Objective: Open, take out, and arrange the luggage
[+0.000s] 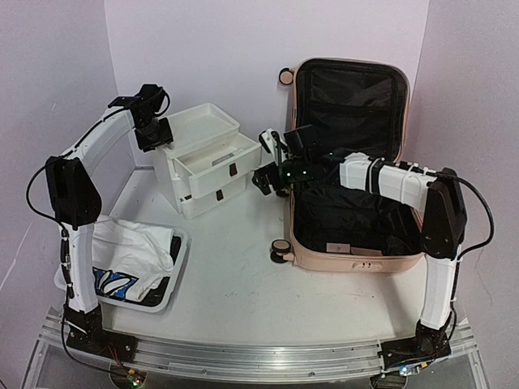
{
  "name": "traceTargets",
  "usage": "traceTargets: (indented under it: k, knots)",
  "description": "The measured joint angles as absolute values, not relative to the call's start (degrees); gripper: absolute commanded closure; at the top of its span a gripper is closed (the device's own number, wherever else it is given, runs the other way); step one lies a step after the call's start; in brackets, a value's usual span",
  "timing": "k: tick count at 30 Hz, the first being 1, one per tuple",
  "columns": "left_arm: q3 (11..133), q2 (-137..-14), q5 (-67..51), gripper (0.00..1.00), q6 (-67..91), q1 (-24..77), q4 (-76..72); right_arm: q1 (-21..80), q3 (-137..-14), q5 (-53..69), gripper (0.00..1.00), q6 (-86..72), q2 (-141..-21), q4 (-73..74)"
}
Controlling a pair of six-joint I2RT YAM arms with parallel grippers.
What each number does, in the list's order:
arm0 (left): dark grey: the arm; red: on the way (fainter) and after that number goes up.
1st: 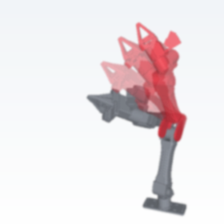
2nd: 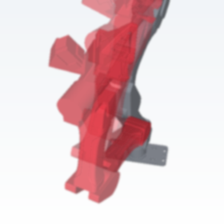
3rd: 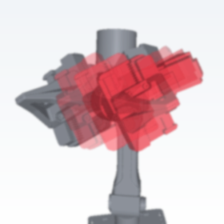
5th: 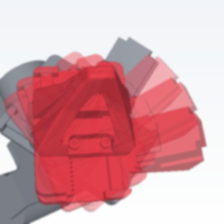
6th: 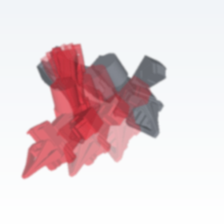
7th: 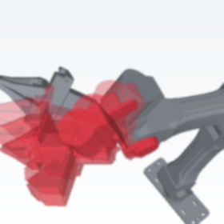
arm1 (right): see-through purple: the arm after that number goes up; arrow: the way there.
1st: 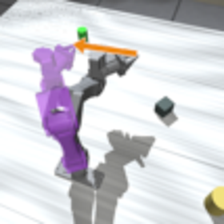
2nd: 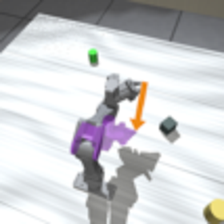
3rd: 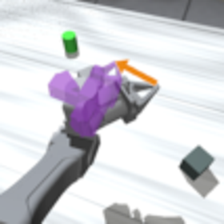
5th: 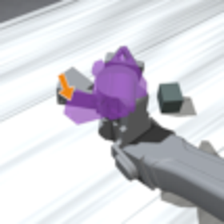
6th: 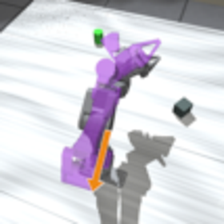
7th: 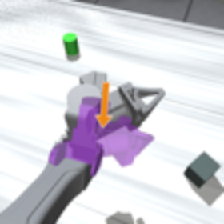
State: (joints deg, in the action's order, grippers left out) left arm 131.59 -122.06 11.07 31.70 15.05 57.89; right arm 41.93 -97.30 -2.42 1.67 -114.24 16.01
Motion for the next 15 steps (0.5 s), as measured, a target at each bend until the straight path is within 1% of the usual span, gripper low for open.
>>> traceTargets:
  k: [2,8,11,15]
  knots:
    - [131.59,-122.08,11.86,0.57,31.70,15.05,57.89,41.93,-96.44,-2.92,0.02,2.44,-113.19,16.03]
    - [131.39,-121.84,12.75,0.79,32.67,15.09,58.02,41.93,-96.07,-2.57,0.02,3.20,-112.42,16.47]
    - [131.09,-121.69,13.61,0.84,34.79,14.87,57.67,41.93,-96.07,-1.87,0.02,3.01,-112.42,16.53]
    - [130.43,-120.97,10.07,0.87,33.67,14.26,57.65,41.93,-96.07,-0.49,0.02,2.28,-112.42,16.56]
